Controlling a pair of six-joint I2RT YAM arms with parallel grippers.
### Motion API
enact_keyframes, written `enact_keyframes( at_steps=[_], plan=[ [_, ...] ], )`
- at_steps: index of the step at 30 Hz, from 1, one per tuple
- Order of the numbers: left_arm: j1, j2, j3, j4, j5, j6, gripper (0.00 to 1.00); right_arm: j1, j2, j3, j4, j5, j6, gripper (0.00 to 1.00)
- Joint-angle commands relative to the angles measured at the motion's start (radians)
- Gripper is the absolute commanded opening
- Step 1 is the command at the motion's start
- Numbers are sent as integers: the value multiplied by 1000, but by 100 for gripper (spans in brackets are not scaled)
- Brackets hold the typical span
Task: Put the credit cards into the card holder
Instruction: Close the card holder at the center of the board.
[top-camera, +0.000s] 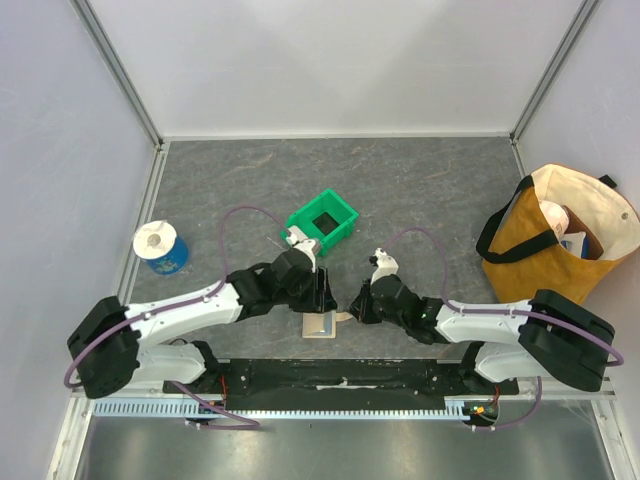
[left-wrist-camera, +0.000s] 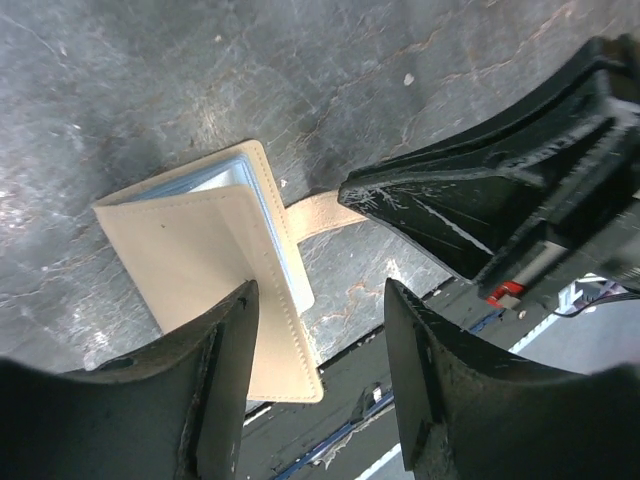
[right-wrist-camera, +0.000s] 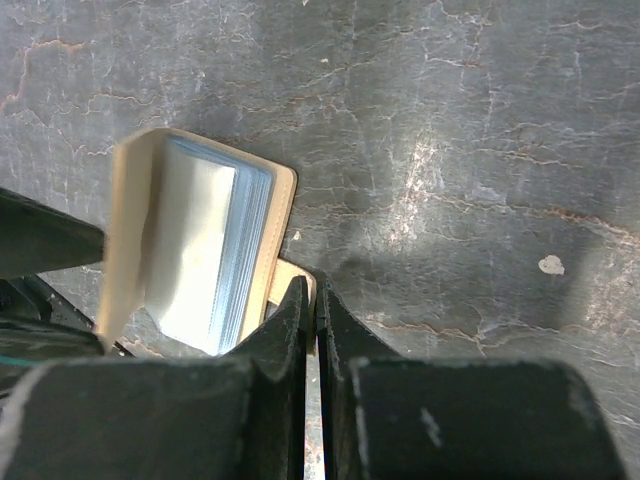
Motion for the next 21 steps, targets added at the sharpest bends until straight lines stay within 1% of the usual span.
enact_keyframes(
  at_steps=[1,2,4,5,7,8,10,12,14,19,21],
  plan=[
    [-2,-138,-20,-39,-131,52,58,6,11,49,-1,35,-14,3],
    [-5,-164,-26,-62,-171,53,55,6,13,55,-6,35,-18,3],
    [0,-201,-49,-93,-223,56,40,6,19,62,-14,35,-19,3],
    [0,-215,-62,-92,-233,62,35,6,22,66,-15,35,-21,3],
    [4,-227,-79,-105,-256,56,22,6,28,72,-18,34,-22,3],
    [4,-232,-85,-112,-275,44,18,8,33,75,-21,31,-24,3],
    [7,-247,-115,-95,-302,29,15,6,45,83,-24,29,-27,3],
    [9,-270,-126,-121,-345,7,11,6,51,91,-31,24,-27,3],
    [10,-307,-131,-154,-391,-14,10,6,54,94,-32,24,-27,3],
    [15,-457,-166,-171,-447,-25,11,6,59,103,-43,28,-27,3],
    [15,-514,-169,-184,-461,-22,15,6,62,108,-44,28,-27,3]
  ],
)
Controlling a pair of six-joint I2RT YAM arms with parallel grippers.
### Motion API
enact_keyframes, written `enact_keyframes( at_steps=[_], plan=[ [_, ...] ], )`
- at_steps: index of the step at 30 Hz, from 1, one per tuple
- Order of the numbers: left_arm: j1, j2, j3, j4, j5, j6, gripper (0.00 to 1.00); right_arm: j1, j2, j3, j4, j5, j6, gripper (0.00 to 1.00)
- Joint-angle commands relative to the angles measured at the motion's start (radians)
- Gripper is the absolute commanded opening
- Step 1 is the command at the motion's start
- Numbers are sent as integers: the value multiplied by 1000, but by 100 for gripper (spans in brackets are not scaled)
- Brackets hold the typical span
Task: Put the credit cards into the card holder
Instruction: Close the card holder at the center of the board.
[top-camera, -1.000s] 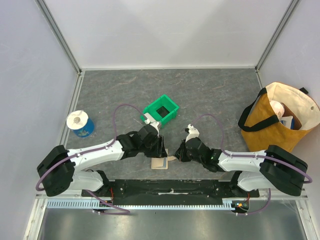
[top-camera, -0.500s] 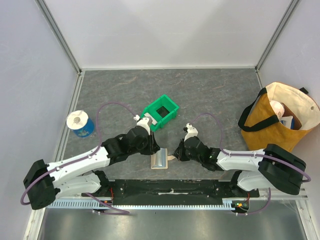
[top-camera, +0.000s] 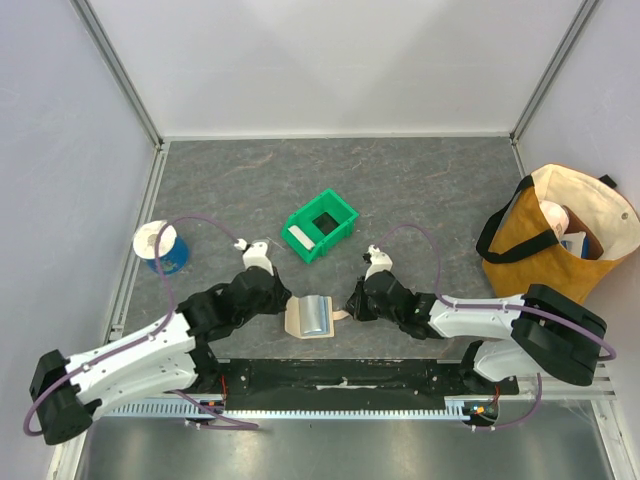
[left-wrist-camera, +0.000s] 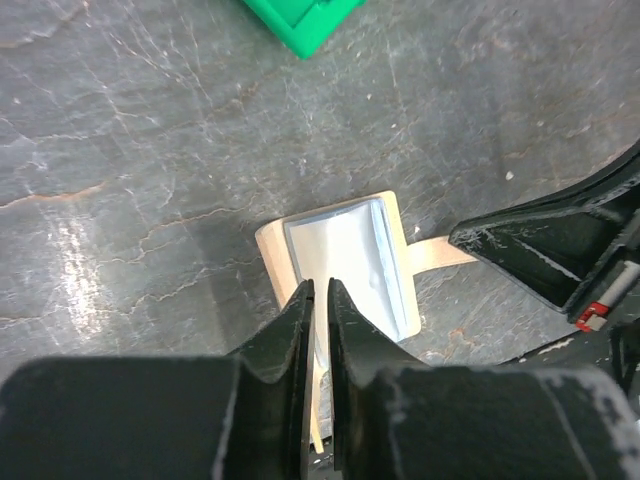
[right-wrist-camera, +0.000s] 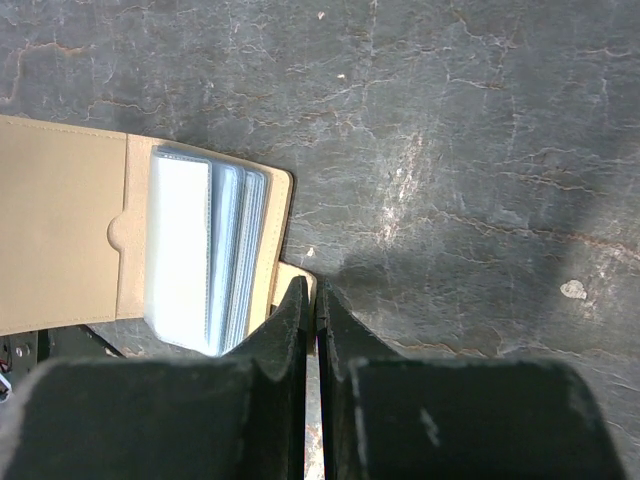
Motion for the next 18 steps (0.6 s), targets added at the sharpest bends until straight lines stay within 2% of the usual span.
enact_keyframes(
  at_steps=[1,5,10,13,16,18],
  plan=[
    [5,-113,-8,-46,-107,-36,16,1,12,44,-9,26,-12,3],
    [12,-125,-7,-134,-155,-76,18,3,15,49,-15,26,-13,3],
    [16,-114,-17,-288,-242,-203,17,3,18,52,-24,26,-13,3],
    [37,-137,-30,-322,-261,-264,17,3,15,53,-30,26,-16,3],
    [129,-127,-42,-302,-192,-249,16,3,11,53,-37,25,-20,3],
    [211,-85,-71,-236,-73,-191,15,3,9,53,-35,25,-21,3]
  ],
)
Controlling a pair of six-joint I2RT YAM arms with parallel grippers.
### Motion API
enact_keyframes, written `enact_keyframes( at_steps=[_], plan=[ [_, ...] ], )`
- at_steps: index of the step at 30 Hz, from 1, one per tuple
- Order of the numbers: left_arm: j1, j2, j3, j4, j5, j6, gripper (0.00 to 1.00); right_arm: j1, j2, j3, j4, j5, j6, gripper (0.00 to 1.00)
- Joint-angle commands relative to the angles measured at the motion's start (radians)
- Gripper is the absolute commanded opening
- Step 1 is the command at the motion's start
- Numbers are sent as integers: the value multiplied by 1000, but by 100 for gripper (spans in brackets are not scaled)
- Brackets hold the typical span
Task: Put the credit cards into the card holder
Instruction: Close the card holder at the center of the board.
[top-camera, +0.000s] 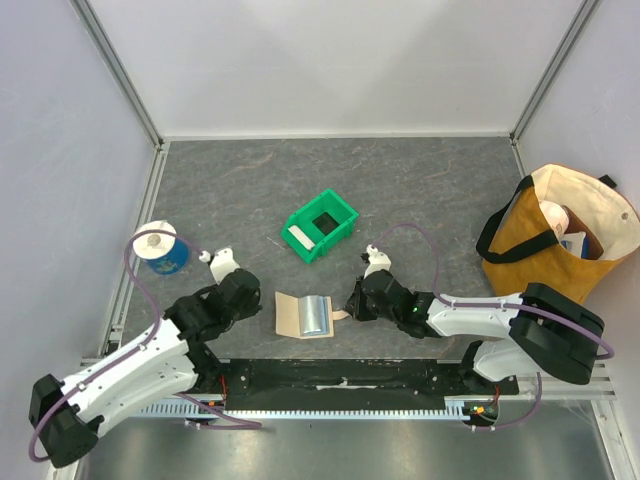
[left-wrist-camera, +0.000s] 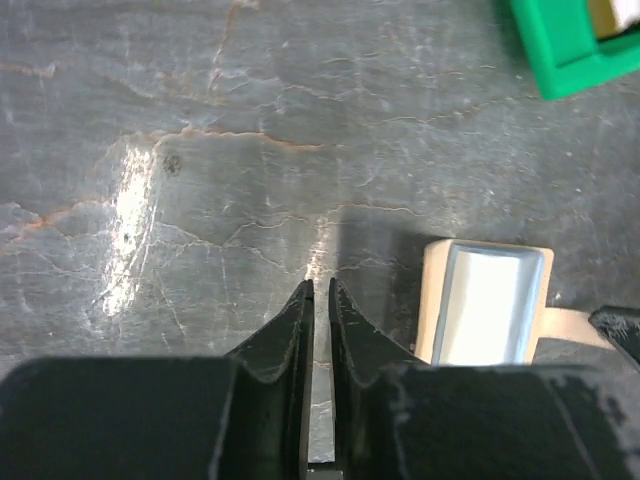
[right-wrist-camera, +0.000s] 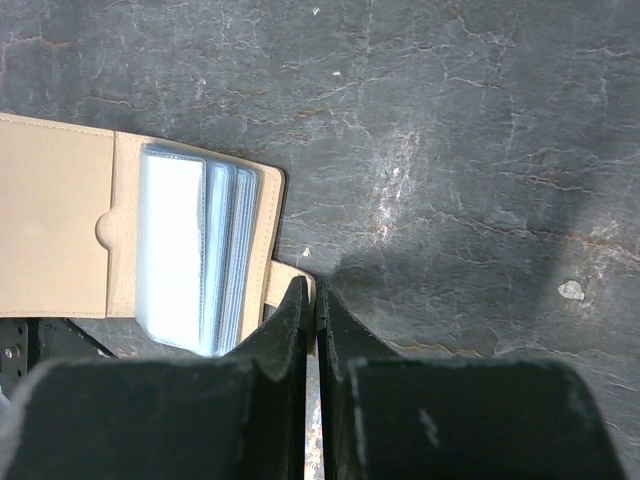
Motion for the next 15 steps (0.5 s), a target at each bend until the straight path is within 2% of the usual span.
enact_keyframes(
  at_steps=[1,4,7,15],
  plan=[
    [132,68,-53,95,152,20,12,4,-5,37,-7,23,-19,3],
    [170,148,-99,285,341,87,3,3,-3,39,-7,20,-19,4],
    [170,182,-140,481,473,110,3,3,-3,38,-7,18,-21,3],
    [165,204,-171,743,638,140,2,3,3,42,-2,12,-22,4]
  ],
)
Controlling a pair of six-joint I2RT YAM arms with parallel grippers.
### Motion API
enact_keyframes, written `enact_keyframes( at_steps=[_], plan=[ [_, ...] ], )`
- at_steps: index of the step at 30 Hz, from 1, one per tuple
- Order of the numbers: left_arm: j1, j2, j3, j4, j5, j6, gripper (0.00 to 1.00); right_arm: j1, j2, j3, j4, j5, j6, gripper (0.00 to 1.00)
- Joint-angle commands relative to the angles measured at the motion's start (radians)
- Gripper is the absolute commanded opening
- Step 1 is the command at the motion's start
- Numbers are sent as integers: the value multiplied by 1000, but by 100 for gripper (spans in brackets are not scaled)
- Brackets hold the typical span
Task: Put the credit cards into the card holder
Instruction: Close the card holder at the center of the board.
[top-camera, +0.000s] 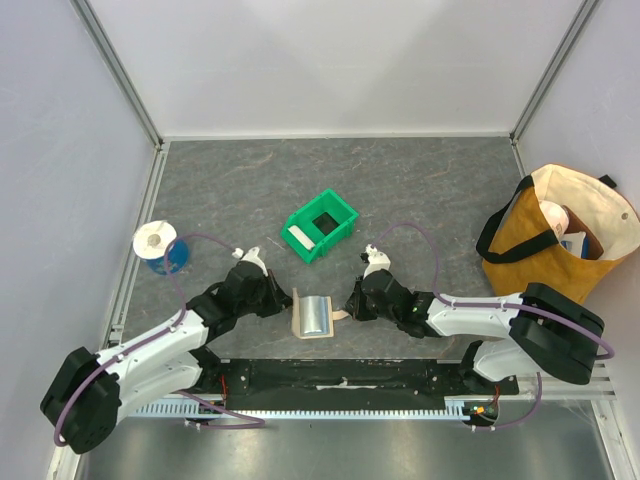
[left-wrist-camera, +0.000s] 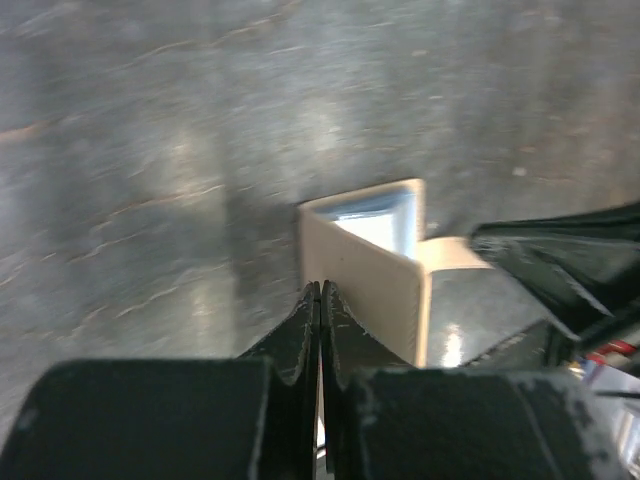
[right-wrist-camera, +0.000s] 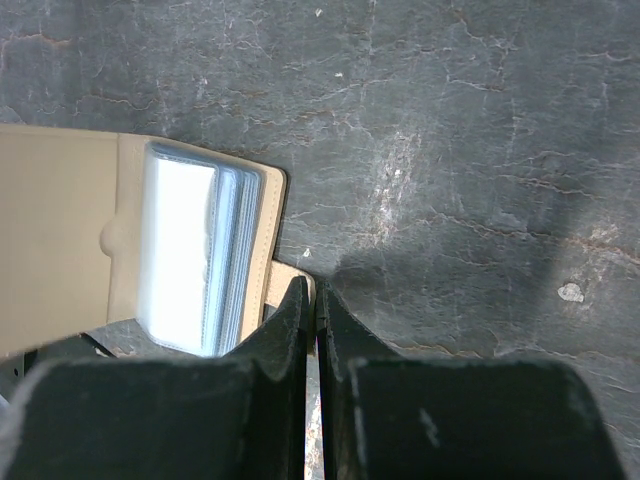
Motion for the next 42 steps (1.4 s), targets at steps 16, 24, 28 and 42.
enact_keyframes(
  at_steps=[16,24,28,42],
  plan=[
    [-72,242,9,426,140,22,2,3,11,60,13,-13,-27,4],
    [-118,332,30,439,82,20,2,3,5,73,43,-44,-28,4],
    [-153,357,23,451,23,-1,2,3,26,90,66,-84,-30,3],
    [-196,389,5,486,-23,-39,2,27,190,167,76,-147,-7,4]
  ],
)
